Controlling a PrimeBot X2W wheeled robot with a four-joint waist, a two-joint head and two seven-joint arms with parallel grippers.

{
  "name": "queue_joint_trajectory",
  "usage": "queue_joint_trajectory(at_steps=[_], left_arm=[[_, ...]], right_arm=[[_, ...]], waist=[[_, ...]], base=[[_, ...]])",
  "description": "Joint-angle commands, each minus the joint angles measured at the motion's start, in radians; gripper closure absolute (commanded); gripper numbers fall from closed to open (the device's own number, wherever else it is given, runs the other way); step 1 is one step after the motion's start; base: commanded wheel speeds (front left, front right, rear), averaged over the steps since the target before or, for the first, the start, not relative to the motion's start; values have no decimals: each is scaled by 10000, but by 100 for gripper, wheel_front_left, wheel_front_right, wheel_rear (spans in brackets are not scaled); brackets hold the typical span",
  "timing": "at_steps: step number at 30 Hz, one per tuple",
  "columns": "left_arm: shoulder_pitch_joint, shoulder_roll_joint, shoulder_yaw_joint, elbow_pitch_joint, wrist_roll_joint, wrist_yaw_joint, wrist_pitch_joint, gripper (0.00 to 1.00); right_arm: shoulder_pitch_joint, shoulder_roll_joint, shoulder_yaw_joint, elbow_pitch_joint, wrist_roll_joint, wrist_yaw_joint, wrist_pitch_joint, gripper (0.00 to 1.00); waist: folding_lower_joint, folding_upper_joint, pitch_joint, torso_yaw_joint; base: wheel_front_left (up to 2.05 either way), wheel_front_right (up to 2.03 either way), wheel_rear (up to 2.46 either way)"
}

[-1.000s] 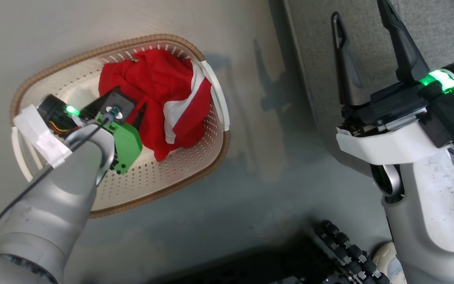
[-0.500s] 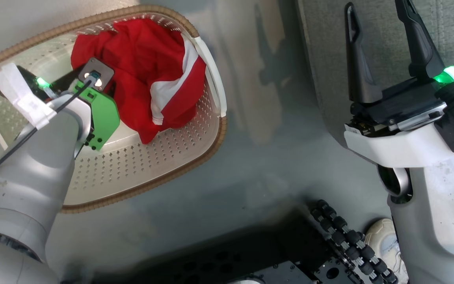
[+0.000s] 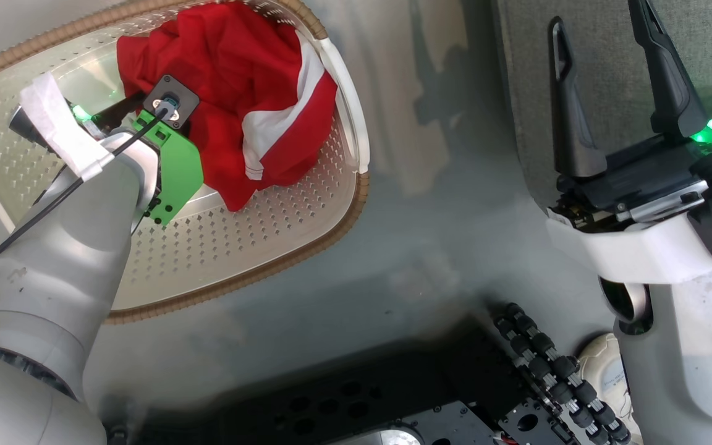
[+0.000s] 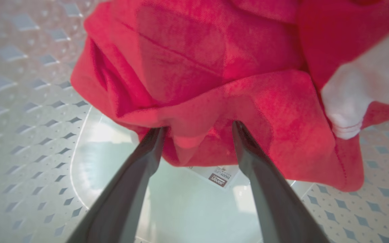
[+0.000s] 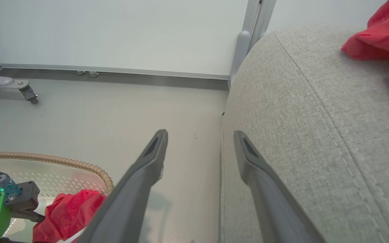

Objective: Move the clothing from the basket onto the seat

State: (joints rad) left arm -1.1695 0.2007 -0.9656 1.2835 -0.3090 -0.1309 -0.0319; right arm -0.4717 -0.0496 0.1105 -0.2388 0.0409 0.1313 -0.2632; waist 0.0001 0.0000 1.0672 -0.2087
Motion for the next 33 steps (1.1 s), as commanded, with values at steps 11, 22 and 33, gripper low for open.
queue_joint_trajectory(at_steps=[11, 22, 33], left_arm=[[-229, -313, -482, 46, 247, 181, -312, 100], [-317, -400, -627, 50, 110, 122, -581, 100], [244, -909, -806, -7, -303, 1, -1588, 100]], right_arm=[[465, -17, -3, -304, -243, -9, -24, 0], [129, -17, 7, -206, -152, -9, -24, 0], [-24, -19, -63, 255, -294, -9, -24, 0]], waist=[[-1, 0, -31, 182], [-1, 0, -165, 249], [-1, 0, -1211, 794]], base=[[0, 0, 0], [0, 0, 0], [0, 0, 0]])
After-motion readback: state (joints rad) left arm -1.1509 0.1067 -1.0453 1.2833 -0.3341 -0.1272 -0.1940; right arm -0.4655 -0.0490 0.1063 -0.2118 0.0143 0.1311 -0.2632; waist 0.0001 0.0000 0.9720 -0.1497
